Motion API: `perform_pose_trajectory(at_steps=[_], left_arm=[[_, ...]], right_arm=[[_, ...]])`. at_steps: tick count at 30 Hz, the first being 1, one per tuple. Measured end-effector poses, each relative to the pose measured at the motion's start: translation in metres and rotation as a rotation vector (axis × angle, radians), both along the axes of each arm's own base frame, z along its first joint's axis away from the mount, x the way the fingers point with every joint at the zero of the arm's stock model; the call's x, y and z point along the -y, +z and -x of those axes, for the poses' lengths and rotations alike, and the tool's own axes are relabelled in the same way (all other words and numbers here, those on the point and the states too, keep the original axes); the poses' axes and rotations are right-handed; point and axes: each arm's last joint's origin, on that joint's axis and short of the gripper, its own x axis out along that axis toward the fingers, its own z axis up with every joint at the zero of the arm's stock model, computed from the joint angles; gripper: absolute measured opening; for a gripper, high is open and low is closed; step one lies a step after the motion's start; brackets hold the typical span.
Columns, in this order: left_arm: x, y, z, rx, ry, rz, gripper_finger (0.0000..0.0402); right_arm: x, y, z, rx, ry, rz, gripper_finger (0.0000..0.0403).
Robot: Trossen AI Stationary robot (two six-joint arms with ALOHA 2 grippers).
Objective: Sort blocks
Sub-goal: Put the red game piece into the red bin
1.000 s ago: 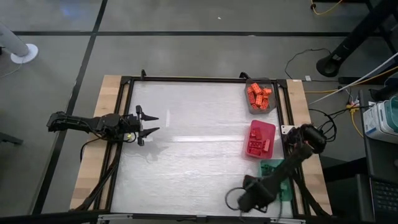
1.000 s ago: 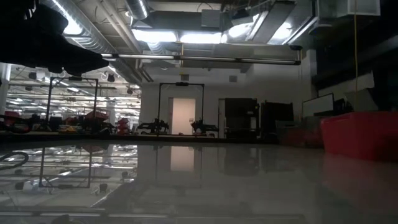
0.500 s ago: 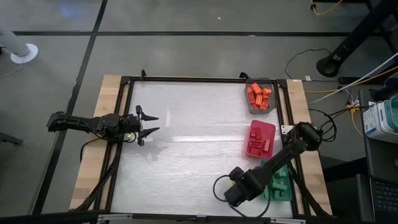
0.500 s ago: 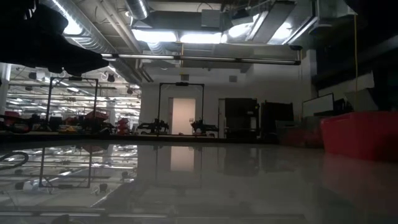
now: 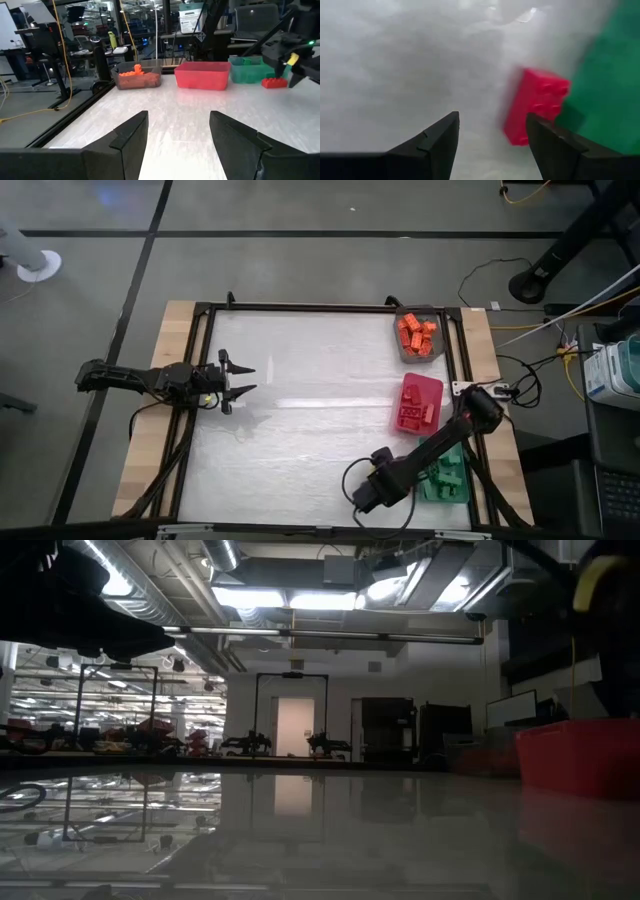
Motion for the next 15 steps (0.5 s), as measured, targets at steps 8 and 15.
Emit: perform_pose_trajectory(at_steps=[8, 15], left_arm=[[0.000, 0.000, 0.000, 0.000, 0.000, 0.000, 0.0200], [0.000, 0.000, 0.000, 0.000, 0.000, 0.000, 0.0200]], right_arm=[[0.003, -0.001, 0.013, -0.119, -0.062, 0.119, 0.0230], [-0.004, -0.003, 0.018, -0.110, -0.103, 0.145, 0.0230]])
